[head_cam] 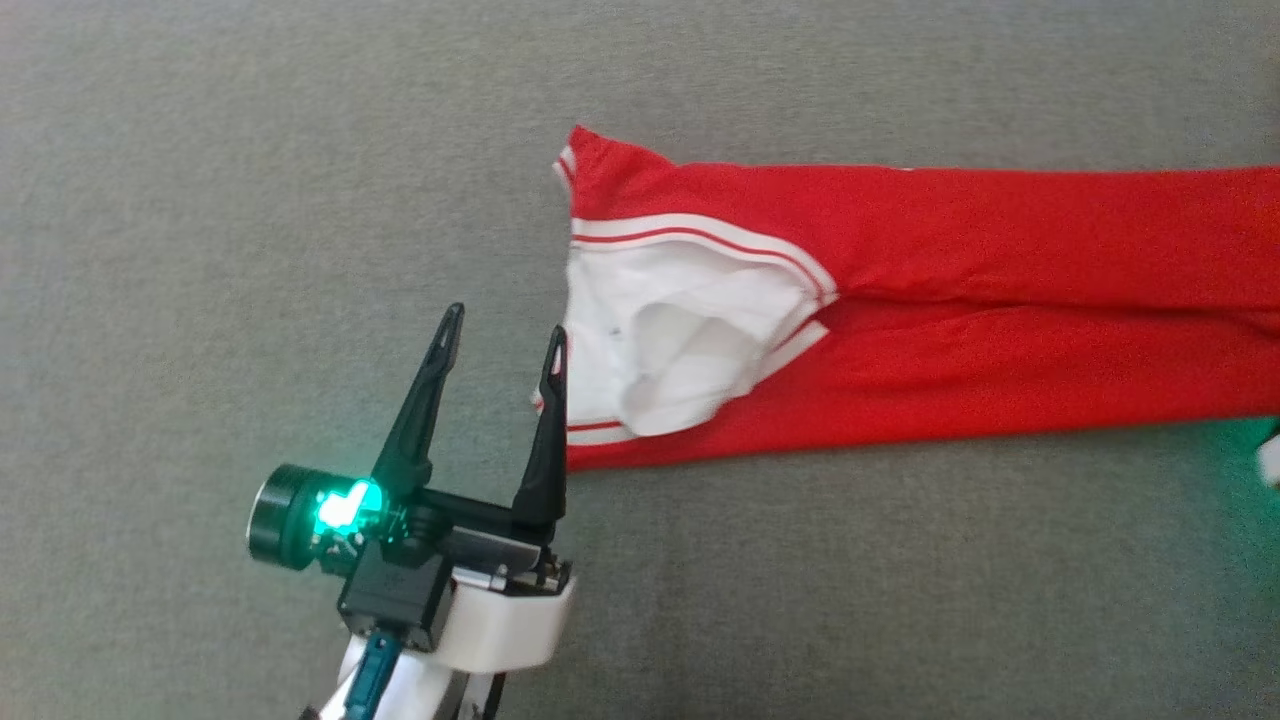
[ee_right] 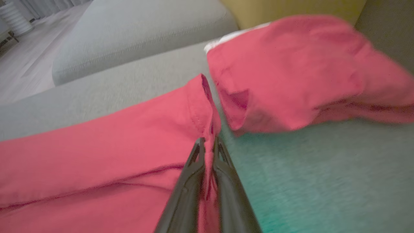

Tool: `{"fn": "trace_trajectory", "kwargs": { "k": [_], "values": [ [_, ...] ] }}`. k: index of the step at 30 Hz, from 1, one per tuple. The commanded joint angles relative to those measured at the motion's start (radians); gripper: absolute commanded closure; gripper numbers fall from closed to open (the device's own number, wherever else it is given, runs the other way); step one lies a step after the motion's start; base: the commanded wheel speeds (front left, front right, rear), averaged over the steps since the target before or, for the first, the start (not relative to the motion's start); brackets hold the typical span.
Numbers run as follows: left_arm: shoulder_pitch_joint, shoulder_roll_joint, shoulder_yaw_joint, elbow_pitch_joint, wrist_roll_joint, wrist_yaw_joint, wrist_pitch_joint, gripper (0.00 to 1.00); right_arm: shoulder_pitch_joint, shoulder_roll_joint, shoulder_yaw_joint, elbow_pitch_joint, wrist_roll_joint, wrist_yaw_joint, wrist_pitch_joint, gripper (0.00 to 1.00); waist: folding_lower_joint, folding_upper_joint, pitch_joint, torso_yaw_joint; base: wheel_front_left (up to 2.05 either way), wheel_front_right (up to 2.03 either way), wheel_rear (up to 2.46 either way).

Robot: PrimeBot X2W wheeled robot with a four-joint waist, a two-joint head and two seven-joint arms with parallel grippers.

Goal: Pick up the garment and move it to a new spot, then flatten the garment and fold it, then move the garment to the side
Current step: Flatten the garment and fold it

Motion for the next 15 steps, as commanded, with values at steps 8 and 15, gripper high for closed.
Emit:
{"fn": "trace_trajectory", "kwargs": {
  "k": [8,15],
  "values": [
    [0.021,-0.011,0.092,-0.024,0.04,-0.042,-0.005,0.0,0.011,-0.122,-0.109,-0.257,0.006,-0.001,0.083,1.0,0.0,-0.0001,-0.006,-0.071,0.0,0.0,0.0],
    [0.02,-0.032,0.119,-0.01,0.063,-0.078,-0.005,0.0,-0.008,-0.036,-0.076,-0.547,0.14,-0.001,0.238,1.0,0.0,-0.0001,-0.003,-0.08,0.0,0.0,0.0]
  ]
}}
